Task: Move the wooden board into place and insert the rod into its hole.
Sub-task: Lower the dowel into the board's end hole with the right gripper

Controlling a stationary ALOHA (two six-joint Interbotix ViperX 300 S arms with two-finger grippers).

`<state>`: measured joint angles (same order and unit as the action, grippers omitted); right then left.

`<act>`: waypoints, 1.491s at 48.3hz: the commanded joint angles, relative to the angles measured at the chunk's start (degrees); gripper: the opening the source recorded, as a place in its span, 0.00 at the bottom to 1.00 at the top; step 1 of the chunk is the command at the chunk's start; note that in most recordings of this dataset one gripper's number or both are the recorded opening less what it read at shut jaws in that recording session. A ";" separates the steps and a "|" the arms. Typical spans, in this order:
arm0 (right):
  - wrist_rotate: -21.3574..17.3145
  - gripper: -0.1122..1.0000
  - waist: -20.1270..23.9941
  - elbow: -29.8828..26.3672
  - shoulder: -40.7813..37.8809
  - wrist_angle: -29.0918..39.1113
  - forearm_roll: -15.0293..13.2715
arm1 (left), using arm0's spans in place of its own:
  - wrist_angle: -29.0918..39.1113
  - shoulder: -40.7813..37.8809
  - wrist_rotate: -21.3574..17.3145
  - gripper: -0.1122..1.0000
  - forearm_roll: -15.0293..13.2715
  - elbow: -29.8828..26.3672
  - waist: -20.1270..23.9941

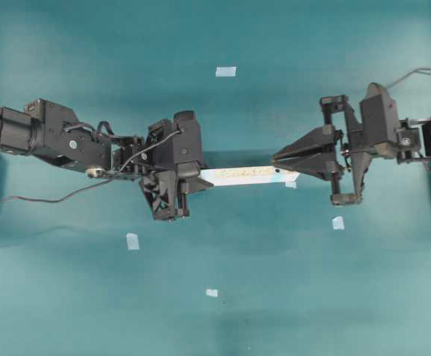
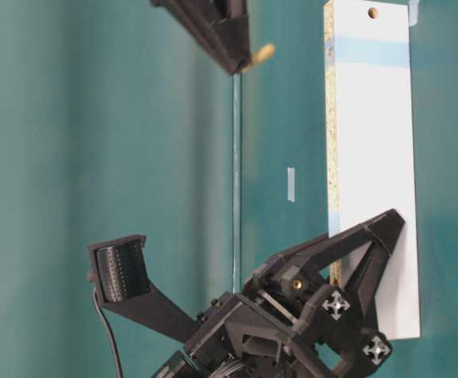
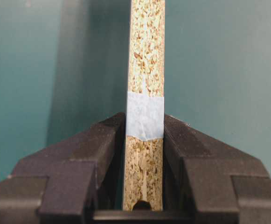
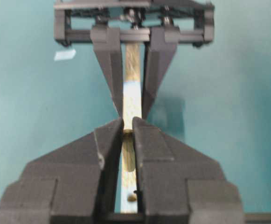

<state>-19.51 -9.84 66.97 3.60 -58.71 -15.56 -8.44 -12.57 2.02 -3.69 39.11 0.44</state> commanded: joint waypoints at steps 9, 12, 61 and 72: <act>0.88 0.18 -1.93 2.46 -4.31 -10.90 0.00 | -0.26 0.70 0.00 0.31 0.00 -0.26 -0.44; 1.41 0.18 -1.93 2.02 -5.98 -12.39 -0.18 | -0.26 0.62 0.00 0.31 0.00 -0.26 -0.44; 1.85 0.18 -0.70 -0.79 -12.22 -11.95 -1.41 | -0.18 0.79 0.18 0.31 0.00 -0.26 -0.44; 1.85 0.18 -0.70 -0.79 -12.22 -10.81 -1.49 | -0.18 0.79 0.18 0.31 0.00 -0.35 -0.70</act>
<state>-17.75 -10.63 66.18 -9.23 -69.52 -16.96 -8.44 -12.74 2.11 -3.69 39.11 0.35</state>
